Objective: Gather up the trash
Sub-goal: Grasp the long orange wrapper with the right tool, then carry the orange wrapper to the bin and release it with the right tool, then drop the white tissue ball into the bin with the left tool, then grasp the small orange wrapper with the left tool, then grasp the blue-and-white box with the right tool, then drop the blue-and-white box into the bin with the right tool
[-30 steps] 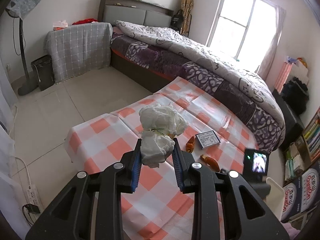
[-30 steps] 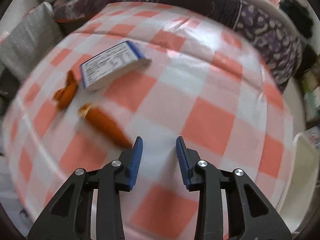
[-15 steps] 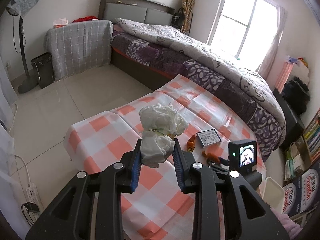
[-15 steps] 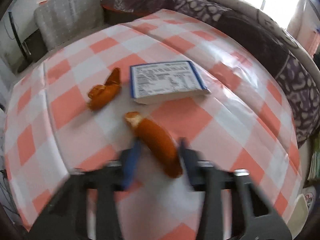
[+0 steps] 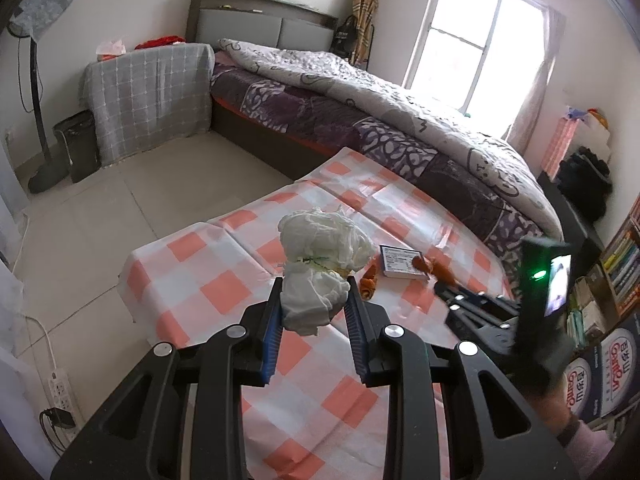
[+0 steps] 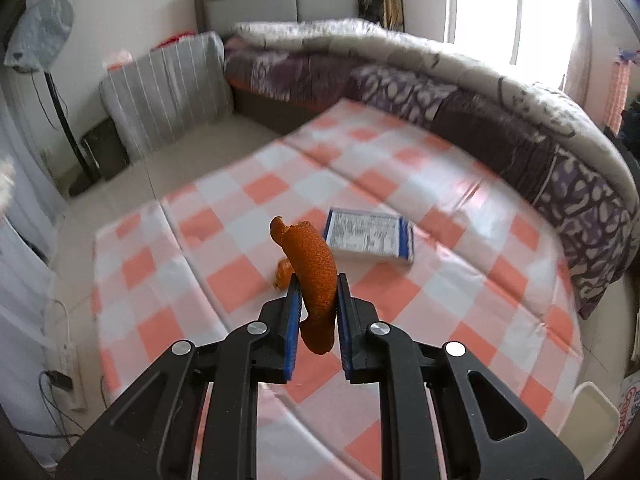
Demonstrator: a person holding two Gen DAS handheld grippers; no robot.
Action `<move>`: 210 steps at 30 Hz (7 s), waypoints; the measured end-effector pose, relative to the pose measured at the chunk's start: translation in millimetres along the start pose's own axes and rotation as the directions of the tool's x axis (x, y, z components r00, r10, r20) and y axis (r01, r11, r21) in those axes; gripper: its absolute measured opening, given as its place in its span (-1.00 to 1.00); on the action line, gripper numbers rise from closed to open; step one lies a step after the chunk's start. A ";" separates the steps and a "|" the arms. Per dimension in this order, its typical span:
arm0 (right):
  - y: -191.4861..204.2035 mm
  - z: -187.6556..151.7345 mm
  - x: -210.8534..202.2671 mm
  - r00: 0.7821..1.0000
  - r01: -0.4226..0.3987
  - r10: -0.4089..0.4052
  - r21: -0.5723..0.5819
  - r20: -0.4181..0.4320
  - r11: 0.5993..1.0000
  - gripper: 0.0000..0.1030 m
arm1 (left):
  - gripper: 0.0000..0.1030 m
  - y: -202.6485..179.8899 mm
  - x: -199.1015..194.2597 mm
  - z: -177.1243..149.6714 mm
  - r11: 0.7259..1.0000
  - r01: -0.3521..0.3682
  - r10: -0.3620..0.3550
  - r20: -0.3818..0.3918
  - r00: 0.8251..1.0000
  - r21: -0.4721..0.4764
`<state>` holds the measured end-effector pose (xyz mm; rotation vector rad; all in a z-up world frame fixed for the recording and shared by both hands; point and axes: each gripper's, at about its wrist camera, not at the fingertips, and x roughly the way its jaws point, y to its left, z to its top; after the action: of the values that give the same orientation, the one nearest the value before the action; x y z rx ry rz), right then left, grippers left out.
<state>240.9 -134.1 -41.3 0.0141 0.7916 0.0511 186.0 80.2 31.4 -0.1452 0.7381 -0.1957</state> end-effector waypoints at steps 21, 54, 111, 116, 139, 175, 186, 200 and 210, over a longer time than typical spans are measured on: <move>-63.9 -45.7 -106.7 0.992 0.053 -0.079 0.240 0.099 0.969 -0.69 | -0.43 -62.6 -6.7 -29.0 0.990 0.051 -0.053 0.013 0.998 0.132; -233.3 -121.9 -156.1 0.968 0.250 -0.228 0.525 -0.107 0.814 -0.66 | -0.43 -225.8 9.2 -85.1 0.901 0.175 -0.165 -0.059 0.985 0.397; -263.6 -124.5 -148.3 0.966 0.245 -0.229 0.697 -0.117 0.675 0.80 | 0.36 -166.7 190.4 -52.1 0.939 -0.141 0.200 -0.165 0.966 0.315; -245.2 -115.4 -125.6 0.967 0.253 -0.203 0.655 -0.153 0.712 0.80 | 0.36 -124.9 229.2 -33.7 0.939 -0.160 0.224 -0.190 0.956 0.305; -47.1 30.5 124.7 0.991 -0.087 0.014 -0.549 -0.136 0.831 0.86 | -0.66 6.3 229.7 -31.3 0.967 0.161 -0.103 -0.274 0.956 0.196; -84.2 -27.2 -32.3 0.985 -0.013 0.017 0.028 -0.171 1.000 0.11 | -0.71 -63.4 89.8 -23.5 0.942 -0.024 0.088 -0.177 0.980 0.336; -100.6 -55.2 -120.5 0.998 0.004 0.008 0.196 -0.063 0.981 0.12 | -0.71 -87.3 4.7 -45.6 0.972 -0.014 0.040 -0.106 0.994 0.235; -178.5 -121.5 -160.9 0.983 0.183 -0.173 0.426 -0.061 0.886 0.12 | -0.70 -129.9 -13.8 -92.8 0.978 0.047 -0.033 -0.070 0.997 0.204; -233.1 -155.1 -162.7 0.965 0.263 -0.211 0.560 -0.157 0.785 0.13 | -0.70 -166.9 -3.2 -104.7 0.967 0.101 -0.080 -0.096 0.992 0.235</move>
<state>25.9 -376.2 -42.1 0.4964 0.8655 -0.4388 91.6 -87.8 -9.7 0.0605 0.7877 -0.3784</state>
